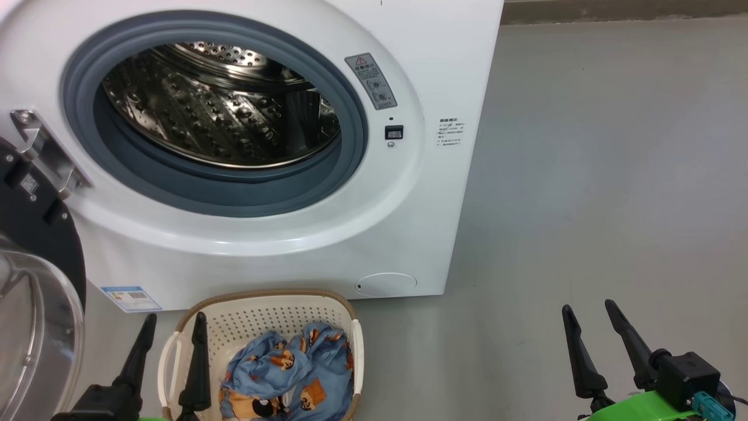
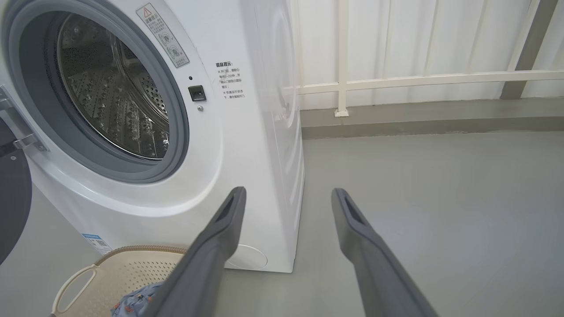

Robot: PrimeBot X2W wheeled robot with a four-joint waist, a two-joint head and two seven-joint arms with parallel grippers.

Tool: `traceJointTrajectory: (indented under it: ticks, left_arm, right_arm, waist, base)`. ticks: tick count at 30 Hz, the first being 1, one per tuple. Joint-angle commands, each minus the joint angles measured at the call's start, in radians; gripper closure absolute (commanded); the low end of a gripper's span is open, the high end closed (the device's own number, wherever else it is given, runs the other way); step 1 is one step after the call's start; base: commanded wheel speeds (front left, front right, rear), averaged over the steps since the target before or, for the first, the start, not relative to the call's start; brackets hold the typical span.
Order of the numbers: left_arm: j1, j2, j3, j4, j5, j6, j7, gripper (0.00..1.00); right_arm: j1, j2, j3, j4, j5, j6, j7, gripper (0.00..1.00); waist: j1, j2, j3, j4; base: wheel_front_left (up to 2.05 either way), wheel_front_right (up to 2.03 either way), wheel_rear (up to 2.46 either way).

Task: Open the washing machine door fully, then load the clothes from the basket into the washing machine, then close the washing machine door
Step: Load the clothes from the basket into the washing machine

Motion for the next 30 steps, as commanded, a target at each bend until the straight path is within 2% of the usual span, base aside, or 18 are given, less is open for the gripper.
traceJointTrajectory:
  ticks: [1,30]
  left_arm:
    - [-0.031,0.012,0.031,-0.029,-0.005,0.002,-0.006,0.0]
    - [-0.009,0.012,0.015,-0.024,-0.004,0.001,-0.006,0.0]
  right_arm:
    - [-0.039,-0.004,0.027,-0.023,0.007,0.002,-0.012,0.0]
    - [-0.029,-0.004,0.033,-0.007,0.003,0.002,-0.012,0.0]
  waist:
    - [0.0,-0.0001,0.002,0.0]
    - [0.0,-0.0001,-0.018,-0.001]
  base:
    - [0.33,-0.33,0.0]
    - [0.01,-0.01,0.0]
